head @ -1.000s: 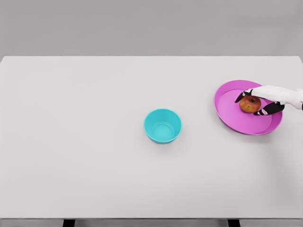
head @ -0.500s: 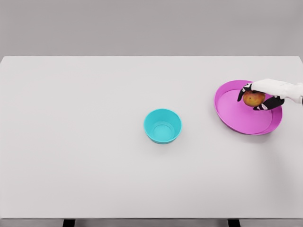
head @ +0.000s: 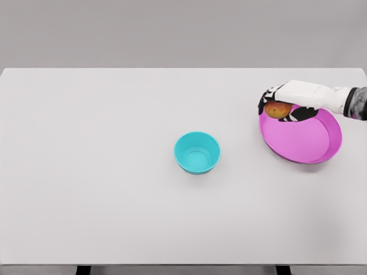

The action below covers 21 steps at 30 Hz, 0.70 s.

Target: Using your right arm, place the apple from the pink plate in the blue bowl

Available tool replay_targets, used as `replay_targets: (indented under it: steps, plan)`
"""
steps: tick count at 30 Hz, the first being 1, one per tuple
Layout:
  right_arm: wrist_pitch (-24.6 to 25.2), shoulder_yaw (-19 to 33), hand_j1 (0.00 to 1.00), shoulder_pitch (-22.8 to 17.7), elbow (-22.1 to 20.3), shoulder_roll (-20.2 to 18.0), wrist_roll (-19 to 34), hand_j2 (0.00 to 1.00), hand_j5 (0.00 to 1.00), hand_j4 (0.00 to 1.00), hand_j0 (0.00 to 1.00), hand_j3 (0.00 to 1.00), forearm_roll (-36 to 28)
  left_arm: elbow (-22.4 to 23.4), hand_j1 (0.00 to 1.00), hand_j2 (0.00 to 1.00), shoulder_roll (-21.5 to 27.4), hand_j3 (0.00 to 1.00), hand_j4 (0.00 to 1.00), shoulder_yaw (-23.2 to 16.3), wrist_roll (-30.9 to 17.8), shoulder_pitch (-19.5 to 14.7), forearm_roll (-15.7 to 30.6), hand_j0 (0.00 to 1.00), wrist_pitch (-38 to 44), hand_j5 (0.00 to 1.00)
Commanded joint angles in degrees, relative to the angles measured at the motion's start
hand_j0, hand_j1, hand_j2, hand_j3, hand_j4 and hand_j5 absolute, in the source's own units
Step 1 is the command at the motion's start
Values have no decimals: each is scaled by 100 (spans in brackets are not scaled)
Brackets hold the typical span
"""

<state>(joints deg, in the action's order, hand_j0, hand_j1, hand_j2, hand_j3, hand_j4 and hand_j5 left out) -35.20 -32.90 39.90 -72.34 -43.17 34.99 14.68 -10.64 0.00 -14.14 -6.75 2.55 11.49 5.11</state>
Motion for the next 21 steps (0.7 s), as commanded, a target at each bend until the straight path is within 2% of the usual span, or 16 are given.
replay_targets:
  steps: [1, 7, 21]
  plan:
    - [20, -6, 54, 0, -368, 107, 1, 54, 54, 54, 54, 54, -45, 1, 100, 100, 0, 100, 100, -1, -1, 0, 2, 100, -1, 100]
    - [20, -138, 54, -26, -676, 669, 1, 54, 54, 54, 54, 54, -45, 1, 100, 100, 0, 100, 100, -1, -1, 0, 2, 100, -1, 100]
    - [20, -612, 54, -70, -1230, 792, 1, 54, 54, 54, 54, 54, -27, 1, 100, 100, 0, 100, 100, -1, -1, 0, 2, 100, -1, 100]
